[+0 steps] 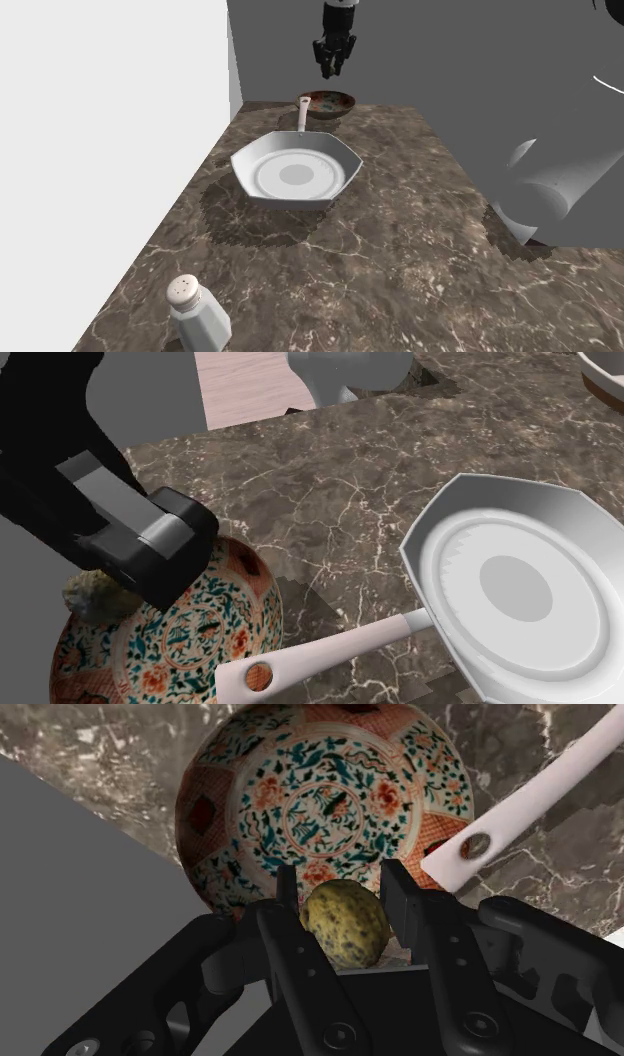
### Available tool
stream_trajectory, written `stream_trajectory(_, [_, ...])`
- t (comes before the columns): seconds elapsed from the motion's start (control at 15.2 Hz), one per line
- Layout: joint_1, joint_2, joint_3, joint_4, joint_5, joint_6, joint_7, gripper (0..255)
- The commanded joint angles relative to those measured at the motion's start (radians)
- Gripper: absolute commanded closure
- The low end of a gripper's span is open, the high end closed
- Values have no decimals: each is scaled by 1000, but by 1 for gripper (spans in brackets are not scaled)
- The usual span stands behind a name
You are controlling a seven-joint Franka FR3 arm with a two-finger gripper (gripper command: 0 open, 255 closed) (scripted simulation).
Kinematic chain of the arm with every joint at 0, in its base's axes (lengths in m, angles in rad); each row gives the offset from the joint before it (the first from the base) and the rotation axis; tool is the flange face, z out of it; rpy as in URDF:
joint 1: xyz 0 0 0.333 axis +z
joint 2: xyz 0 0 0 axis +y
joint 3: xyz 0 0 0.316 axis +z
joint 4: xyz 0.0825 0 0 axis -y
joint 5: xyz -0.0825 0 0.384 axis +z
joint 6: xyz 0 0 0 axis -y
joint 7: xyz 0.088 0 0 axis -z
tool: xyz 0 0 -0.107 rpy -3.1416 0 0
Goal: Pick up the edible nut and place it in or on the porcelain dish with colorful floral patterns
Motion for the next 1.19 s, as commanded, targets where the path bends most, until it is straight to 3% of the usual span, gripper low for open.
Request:
stream_trajectory(0.0, [-6, 53, -7, 56, -2, -1, -13, 255])
stream_trajectory(0.86, [-6, 48, -8, -131, -7, 179, 1, 255])
stream_trajectory(1.12, [-6, 48, -8, -131, -7, 179, 1, 255])
